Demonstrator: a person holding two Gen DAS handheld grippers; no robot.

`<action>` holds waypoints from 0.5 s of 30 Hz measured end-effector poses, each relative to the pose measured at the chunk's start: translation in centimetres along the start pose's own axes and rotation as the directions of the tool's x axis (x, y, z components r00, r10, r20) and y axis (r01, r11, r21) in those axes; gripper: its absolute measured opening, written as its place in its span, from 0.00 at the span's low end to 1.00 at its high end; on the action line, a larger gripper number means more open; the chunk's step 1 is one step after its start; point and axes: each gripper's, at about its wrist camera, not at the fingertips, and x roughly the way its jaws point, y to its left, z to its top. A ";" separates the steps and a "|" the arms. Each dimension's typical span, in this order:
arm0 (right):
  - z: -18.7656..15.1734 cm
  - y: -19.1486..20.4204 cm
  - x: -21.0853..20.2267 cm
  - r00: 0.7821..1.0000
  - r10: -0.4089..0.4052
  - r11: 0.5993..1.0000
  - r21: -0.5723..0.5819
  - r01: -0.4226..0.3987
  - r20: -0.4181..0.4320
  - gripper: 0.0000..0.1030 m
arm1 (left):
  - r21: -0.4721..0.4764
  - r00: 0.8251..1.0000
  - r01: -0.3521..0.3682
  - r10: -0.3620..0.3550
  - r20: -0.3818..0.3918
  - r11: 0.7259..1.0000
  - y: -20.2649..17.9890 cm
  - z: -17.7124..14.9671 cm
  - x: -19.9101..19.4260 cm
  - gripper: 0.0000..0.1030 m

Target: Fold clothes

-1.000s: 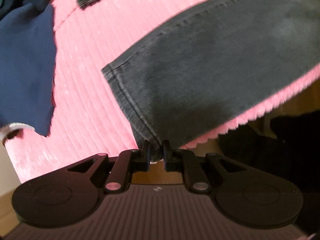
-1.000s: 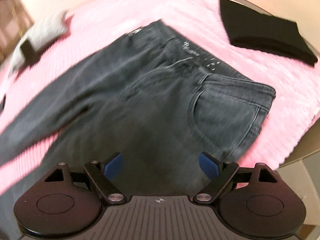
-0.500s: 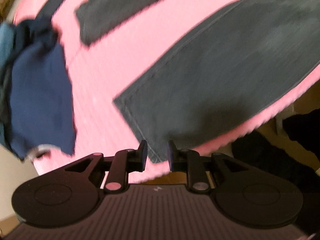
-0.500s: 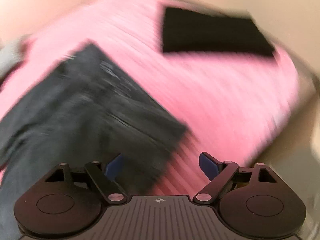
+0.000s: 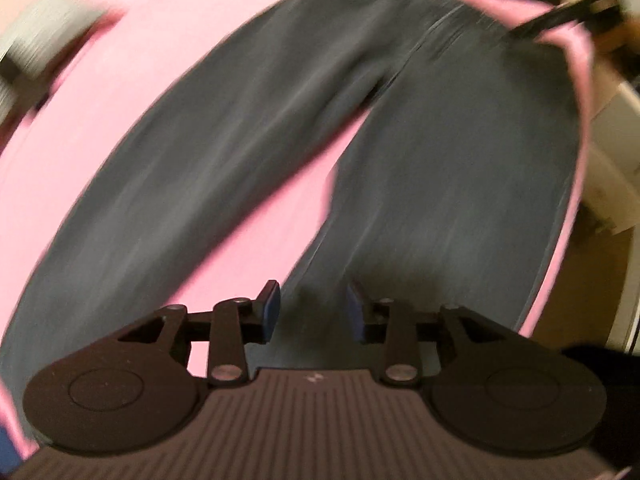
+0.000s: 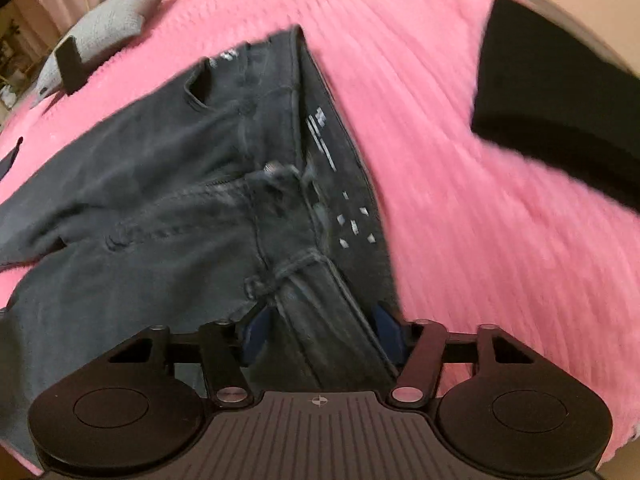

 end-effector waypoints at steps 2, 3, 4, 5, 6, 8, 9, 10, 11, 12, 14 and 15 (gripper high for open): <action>-0.3 -0.7 -0.8 0.999 0.047 0.998 0.032 -0.047 -0.005 0.32 | 0.054 0.999 0.034 -0.035 0.025 0.998 -2.0 2.8 1.1 0.34; -0.3 -0.9 -1.5 0.998 0.060 0.998 0.035 -0.060 -0.003 0.29 | 0.082 0.998 0.050 -0.053 0.036 0.995 -3.0 4.2 1.7 0.35; -0.3 -0.8 -2.2 0.998 0.059 0.998 0.017 -0.059 0.001 0.26 | 0.108 0.996 0.070 -0.075 0.043 0.992 -4.0 5.3 2.2 0.35; -0.4 -0.6 -2.7 0.999 0.049 0.999 0.006 -0.049 0.000 0.24 | 0.135 0.994 0.089 -0.096 0.048 0.987 -5.0 6.4 2.6 0.35; -0.4 -0.5 -3.1 0.999 0.039 0.999 -0.002 -0.039 -0.001 0.23 | 0.146 0.992 0.110 -0.118 0.051 0.983 -5.4 7.2 3.1 0.35; -0.7 -0.3 -3.8 1.000 0.021 1.000 -0.007 -0.021 -0.007 0.23 | 0.164 0.988 0.132 -0.142 0.053 0.978 -6.0 8.6 3.8 0.35; -1.0 -0.6 -3.6 1.000 0.022 1.000 0.010 -0.022 -0.019 0.23 | 0.178 0.987 0.136 -0.149 0.059 0.975 -6.2 9.1 4.0 0.35; -1.2 -0.9 -3.2 0.999 0.030 0.999 0.033 -0.029 -0.032 0.23 | 0.181 0.985 0.144 -0.157 0.064 0.973 -6.4 9.7 4.2 0.35; -1.0 -0.8 -3.2 0.999 0.031 0.999 0.035 -0.030 -0.032 0.23 | 0.182 0.984 0.151 -0.166 0.069 0.972 -6.5 10.3 4.3 0.36; -0.7 -0.6 -3.2 0.999 0.030 0.999 0.031 -0.029 -0.030 0.25 | 0.183 0.982 0.159 -0.175 0.075 0.970 -6.6 10.9 4.4 0.36; 0.0 -0.1 -3.5 1.000 0.023 1.000 0.007 -0.023 -0.019 0.44 | 0.195 0.976 0.180 -0.200 0.091 0.964 -6.6 12.2 4.9 0.39; 0.5 0.2 -3.9 1.000 0.031 1.000 -0.001 -0.031 -0.006 0.49 | 0.204 0.974 0.180 -0.203 0.098 0.962 -6.8 12.9 5.5 0.39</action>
